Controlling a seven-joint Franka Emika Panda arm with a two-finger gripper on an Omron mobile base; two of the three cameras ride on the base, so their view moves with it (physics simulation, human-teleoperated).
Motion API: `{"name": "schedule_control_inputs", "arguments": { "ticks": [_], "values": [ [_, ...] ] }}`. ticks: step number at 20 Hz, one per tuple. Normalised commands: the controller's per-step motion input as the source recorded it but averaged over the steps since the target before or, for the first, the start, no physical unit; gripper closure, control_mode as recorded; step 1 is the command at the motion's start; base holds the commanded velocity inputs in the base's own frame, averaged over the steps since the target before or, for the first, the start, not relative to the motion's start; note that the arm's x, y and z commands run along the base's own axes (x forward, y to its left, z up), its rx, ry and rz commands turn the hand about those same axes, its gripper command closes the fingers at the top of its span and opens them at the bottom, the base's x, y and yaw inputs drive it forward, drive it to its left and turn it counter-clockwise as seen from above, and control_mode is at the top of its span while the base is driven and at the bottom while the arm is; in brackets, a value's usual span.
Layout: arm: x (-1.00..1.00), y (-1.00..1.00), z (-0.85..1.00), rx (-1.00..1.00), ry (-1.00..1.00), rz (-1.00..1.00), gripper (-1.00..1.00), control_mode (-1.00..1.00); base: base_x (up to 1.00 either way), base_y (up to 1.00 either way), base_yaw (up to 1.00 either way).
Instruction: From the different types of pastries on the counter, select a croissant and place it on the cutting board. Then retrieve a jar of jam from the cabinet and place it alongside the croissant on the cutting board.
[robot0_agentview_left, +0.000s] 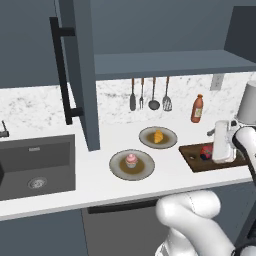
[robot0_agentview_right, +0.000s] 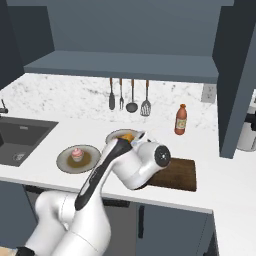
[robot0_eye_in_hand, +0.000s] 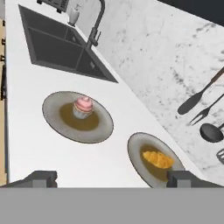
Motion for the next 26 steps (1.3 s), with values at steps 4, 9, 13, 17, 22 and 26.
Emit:
{"name": "schedule_control_inputs", "arguments": {
  "ticks": [4, 9, 13, 17, 22, 26],
  "values": [
    [0.00, 0.75, 0.08, -0.02, 0.09, -0.12, -1.00, -1.00, 0.00, 0.00, 0.00],
    [0.00, 0.05, 0.55, -0.18, 0.12, 0.00, -1.00, -1.00, 0.00, 0.00, 0.00],
    [0.00, -0.01, 0.98, -0.21, 0.13, 0.00, -1.00, -1.00, 0.00, 0.00, 0.00],
    [0.00, 0.00, 0.12, -0.19, 0.37, 0.02, -1.00, -1.00, 0.00, 0.00, 0.00],
    [0.08, 0.00, -0.17, -0.07, 0.30, 0.15, -1.00, -1.00, 0.00, 0.00, 0.00],
    [0.21, 0.02, 0.00, 0.00, 0.04, 0.03, -1.00, -1.00, 0.00, 0.00, 0.00]
  ]
}}
